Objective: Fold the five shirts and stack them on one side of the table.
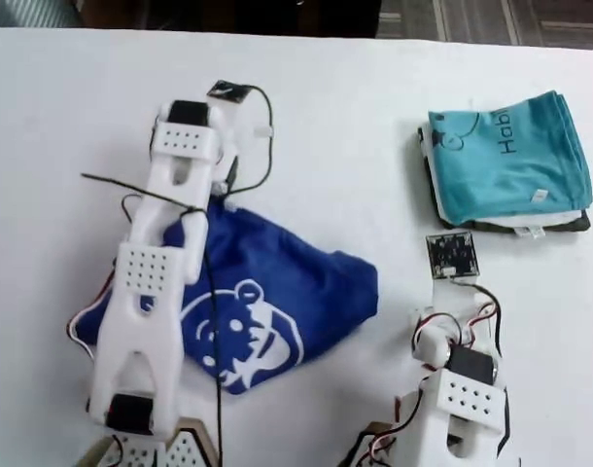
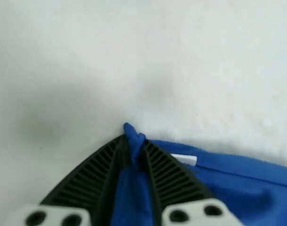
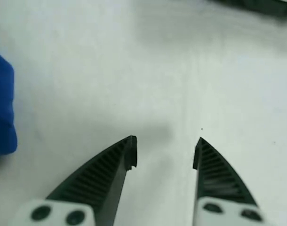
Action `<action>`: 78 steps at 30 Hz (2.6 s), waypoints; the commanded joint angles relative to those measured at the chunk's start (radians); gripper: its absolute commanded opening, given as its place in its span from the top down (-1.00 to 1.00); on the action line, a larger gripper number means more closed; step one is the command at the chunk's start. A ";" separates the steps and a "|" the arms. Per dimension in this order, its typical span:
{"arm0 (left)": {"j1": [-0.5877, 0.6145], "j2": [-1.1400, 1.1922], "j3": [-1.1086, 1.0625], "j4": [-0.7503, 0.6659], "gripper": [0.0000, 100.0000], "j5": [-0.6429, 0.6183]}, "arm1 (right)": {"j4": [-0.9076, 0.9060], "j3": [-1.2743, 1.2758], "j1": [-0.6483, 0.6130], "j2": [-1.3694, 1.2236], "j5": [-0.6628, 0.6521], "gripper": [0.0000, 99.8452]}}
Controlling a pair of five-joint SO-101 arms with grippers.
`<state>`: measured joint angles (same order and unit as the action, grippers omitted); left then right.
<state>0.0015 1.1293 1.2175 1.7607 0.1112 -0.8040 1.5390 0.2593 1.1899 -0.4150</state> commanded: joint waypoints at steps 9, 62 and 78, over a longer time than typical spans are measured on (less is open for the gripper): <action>0.152 -0.379 -0.196 0.031 0.94 0.029 | -0.148 -0.338 -0.142 -0.088 0.040 0.60; 0.845 -1.453 -1.563 -0.338 0.95 0.434 | -0.957 -1.870 -0.981 -1.762 0.034 0.60; 0.815 -1.452 -1.561 -0.334 0.95 0.434 | -0.911 -1.916 -0.750 -1.609 0.034 0.96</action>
<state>0.8347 -0.2762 -0.3429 1.4369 0.5378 -1.7338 -0.3145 -0.5923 -0.5792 -0.3751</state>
